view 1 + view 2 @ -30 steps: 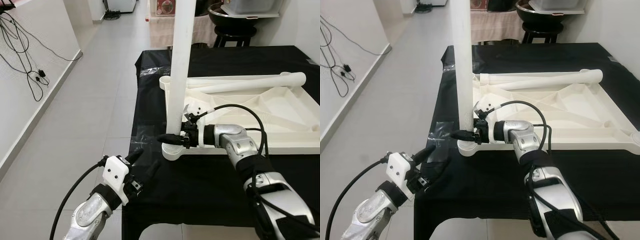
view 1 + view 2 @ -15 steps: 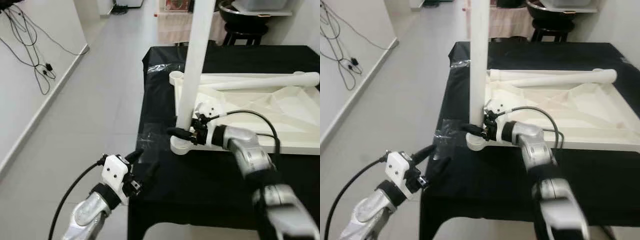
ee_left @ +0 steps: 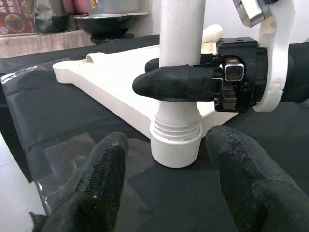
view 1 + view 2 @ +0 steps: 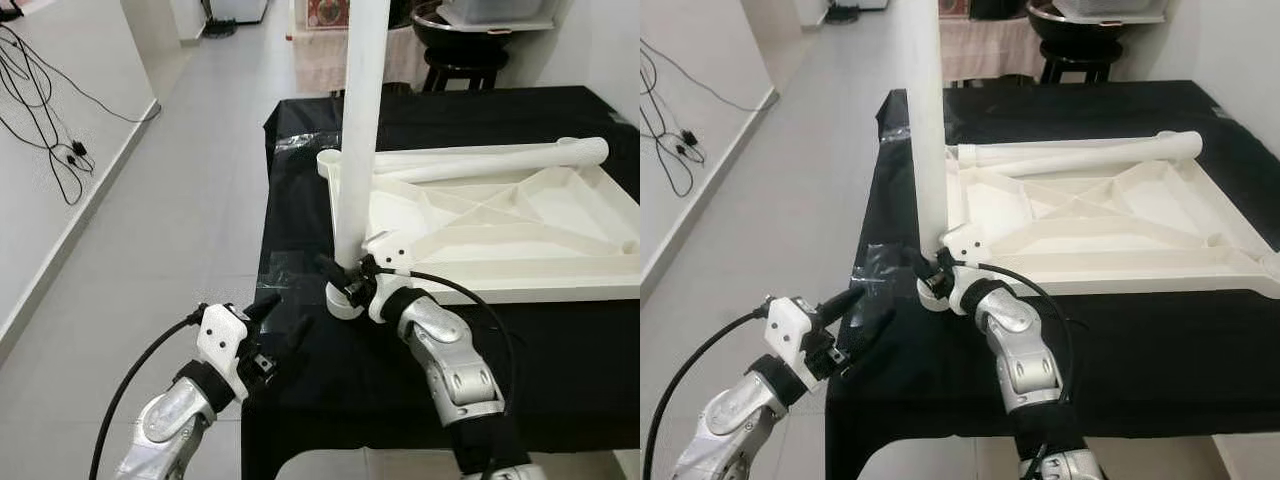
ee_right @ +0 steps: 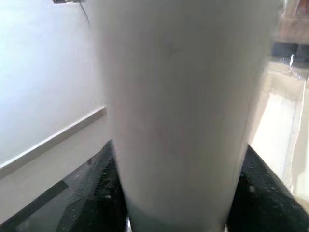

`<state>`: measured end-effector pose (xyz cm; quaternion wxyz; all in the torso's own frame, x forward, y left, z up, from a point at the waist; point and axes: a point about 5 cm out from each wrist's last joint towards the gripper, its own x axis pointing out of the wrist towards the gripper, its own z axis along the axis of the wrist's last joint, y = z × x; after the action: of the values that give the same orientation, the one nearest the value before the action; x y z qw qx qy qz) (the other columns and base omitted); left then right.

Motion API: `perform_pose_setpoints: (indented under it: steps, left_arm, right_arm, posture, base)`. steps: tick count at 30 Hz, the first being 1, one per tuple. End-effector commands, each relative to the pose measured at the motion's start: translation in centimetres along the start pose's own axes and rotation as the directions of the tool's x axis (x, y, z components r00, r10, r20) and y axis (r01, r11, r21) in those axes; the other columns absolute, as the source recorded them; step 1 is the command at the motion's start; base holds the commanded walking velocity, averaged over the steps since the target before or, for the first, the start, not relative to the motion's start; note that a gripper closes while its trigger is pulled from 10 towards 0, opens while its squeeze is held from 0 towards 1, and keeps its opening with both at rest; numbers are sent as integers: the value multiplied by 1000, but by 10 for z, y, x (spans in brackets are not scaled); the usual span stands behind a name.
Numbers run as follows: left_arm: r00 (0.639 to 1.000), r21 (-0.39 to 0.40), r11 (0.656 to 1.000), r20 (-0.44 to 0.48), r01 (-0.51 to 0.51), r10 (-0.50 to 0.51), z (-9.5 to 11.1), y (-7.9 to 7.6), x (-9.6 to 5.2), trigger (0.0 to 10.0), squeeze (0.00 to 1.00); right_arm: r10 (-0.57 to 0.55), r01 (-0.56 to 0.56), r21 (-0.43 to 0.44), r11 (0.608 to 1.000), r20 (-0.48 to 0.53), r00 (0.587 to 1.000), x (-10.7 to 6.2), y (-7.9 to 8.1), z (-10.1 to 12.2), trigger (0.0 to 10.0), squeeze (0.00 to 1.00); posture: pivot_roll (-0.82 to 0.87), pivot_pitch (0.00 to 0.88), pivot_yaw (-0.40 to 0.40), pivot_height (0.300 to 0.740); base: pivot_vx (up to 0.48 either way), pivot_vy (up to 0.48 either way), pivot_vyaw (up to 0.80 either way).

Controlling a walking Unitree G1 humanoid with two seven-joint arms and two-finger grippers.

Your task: Building children table

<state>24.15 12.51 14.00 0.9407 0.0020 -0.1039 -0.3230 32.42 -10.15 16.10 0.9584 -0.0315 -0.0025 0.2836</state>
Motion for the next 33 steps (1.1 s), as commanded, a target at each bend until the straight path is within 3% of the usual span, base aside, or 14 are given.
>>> perform_pose_setpoints:
  steps: [1,6,7,9,10,12,13,15,18,19,20,22,23,33]
  left_arm:
    - [1000,1,1000,-15,-12,12,-4,1,-1,10000,0]
    - [1000,-7,1000,-16,7,-7,-5,-1,0,10000,0]
    - [1000,-7,1000,-16,7,-7,-5,-1,0,10000,0]
    - [1000,-8,1000,-14,11,-11,-5,-2,1,10000,0]
    - [1000,-8,1000,-14,11,-11,-5,-2,1,10000,0]
    - [1000,-5,1000,-12,7,-7,-4,-3,0,10000,0]
    - [1000,-4,1000,-12,3,-3,-4,-4,0,10000,0]
    - [1000,-2,1000,-11,0,0,-4,-4,-1,10000,0]
    - [1000,0,1000,-12,-3,3,-3,-4,-2,10000,0]
    - [1000,0,1000,-12,-3,3,-3,-4,-2,10000,0]
    - [1000,0,1000,-12,-3,3,-3,-5,-3,10000,0]
    - [1000,0,1000,-12,-3,3,-3,-5,-3,10000,0]
    - [1000,1,1000,-13,-3,3,-3,-5,-3,10000,0]
    - [1000,1,1000,-16,-4,4,-3,-5,-3,10000,0]
  right_arm:
    - [51,-49,64,997,-30,998,-3,2,-5,10000,1000]
    - [317,-317,-8,948,32,948,4,4,19,10000,1000]
    - [317,-317,-8,948,32,948,4,4,19,10000,1000]
    - [491,-490,-95,867,-17,871,8,2,26,10000,0]
    - [491,-490,-95,867,-17,871,8,2,26,10000,0]
    - [651,-662,-104,742,-127,749,9,-4,23,10000,0]
    - [684,-700,-92,708,-157,713,9,-7,22,10000,0]
    - [693,-706,-55,706,-154,705,14,-11,24,10000,0]
    - [628,-638,-8,770,-168,760,28,-26,25,10000,0]
    - [628,-638,-8,770,-168,760,28,-26,25,10000,0]
    - [604,-612,13,791,-171,778,30,-31,24,4549,0]
    - [604,-612,13,791,-171,778,30,-31,24,4549,0]
    - [594,-598,32,801,-173,786,29,-36,22,0,0]
    - [569,-575,18,818,-175,804,12,-57,19,0,0]
  posture:
    - [-91,96,29,740]
    - [-93,100,30,740]
    - [-93,100,30,740]
    - [-85,103,26,740]
    - [-85,103,26,740]
    - [-69,104,17,740]
    - [-67,103,16,740]
    - [-64,104,14,740]
    - [-49,105,14,740]
    - [-49,105,14,740]
    - [-37,111,13,740]
    - [-37,111,13,740]
    - [-37,111,13,740]
    - [-52,123,18,740]
  base:
    - [0,0,0]
    - [0,0,0]
    - [0,0,0]
    - [0,0,0]
    - [0,0,0]
    - [0,0,0]
    - [0,0,0]
    - [0,0,0]
    - [0,0,0]
    - [0,0,0]
    - [0,0,0]
    - [0,0,0]
    - [0,0,0]
    - [0,0,0]
